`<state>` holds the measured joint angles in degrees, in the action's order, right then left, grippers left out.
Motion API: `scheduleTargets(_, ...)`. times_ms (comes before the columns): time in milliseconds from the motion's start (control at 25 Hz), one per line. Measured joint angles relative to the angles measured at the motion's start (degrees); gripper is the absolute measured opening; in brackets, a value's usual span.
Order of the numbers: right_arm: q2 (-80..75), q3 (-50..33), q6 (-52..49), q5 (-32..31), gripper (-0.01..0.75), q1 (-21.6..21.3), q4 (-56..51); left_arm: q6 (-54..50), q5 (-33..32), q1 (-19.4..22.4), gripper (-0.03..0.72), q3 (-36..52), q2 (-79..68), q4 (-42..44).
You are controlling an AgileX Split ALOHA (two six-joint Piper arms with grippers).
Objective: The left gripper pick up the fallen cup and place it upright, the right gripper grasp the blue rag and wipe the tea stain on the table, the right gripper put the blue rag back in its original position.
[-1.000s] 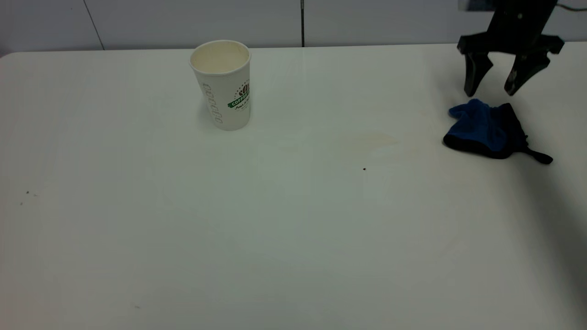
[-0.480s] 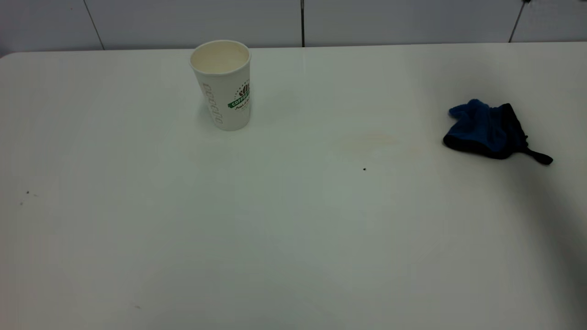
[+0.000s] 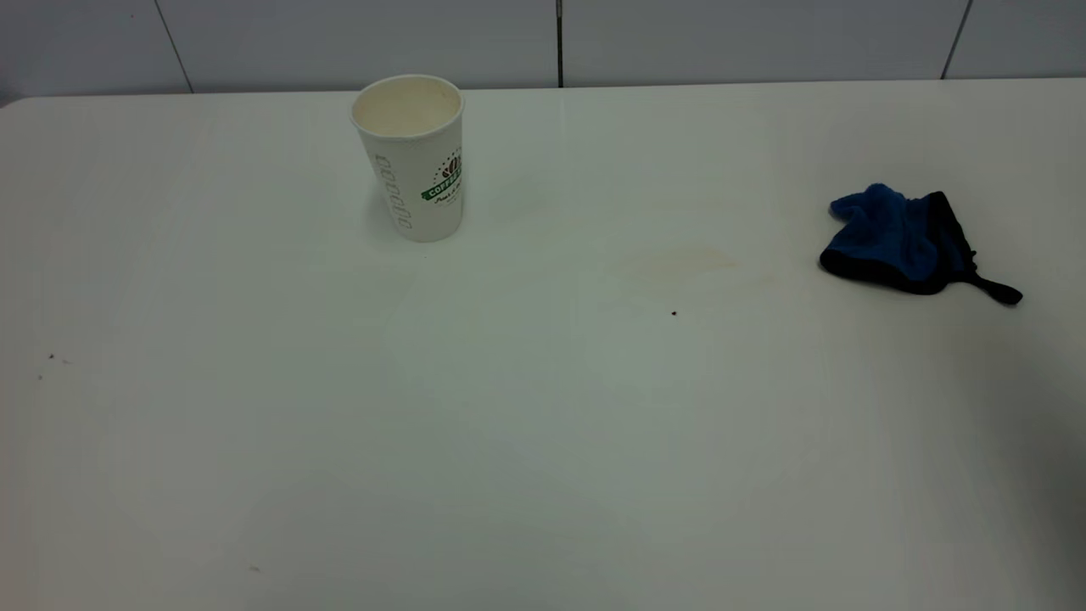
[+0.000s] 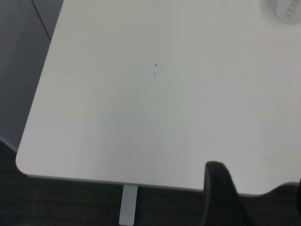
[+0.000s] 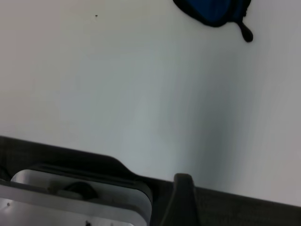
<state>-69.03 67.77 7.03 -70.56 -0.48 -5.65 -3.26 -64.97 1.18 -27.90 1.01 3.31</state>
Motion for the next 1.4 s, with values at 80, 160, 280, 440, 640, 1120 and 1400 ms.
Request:
scheduleTargets(80,6.7,-5.1,0.0,-0.4,0.702,0.0,0.1,0.0,0.0,0.0,0.427,0.0,0.0,0.0)
scheduleTargets(160,13.1,-9.3,0.1,-0.4,0.699,0.0,0.1,0.0,0.0,0.0,0.427,0.0,0.0,0.0)
scheduleTargets(280,22.1,-15.5,-0.5,-0.4,0.694,0.0,0.1,0.0,0.0,0.0,0.427,0.0,0.0,0.0)
scheduleTargets(440,30.5,-23.7,-1.9,-0.2,0.682,0.0,0.1,0.0,0.0,0.0,0.427,0.0,0.0,0.0)
scheduleTargets(640,39.9,-34.2,-2.3,5.6,0.654,0.0,0.6,0.0,0.0,0.0,0.427,0.0,0.0,0.0)
scheduleTargets(1120,49.8,-40.9,-2.6,7.2,0.544,0.0,1.2,0.0,0.0,0.0,0.427,0.0,0.0,0.0)
scheduleTargets(1400,49.8,-41.0,-2.6,7.2,0.537,0.0,1.2,0.0,0.0,0.0,0.427,0.0,0.0,0.0)
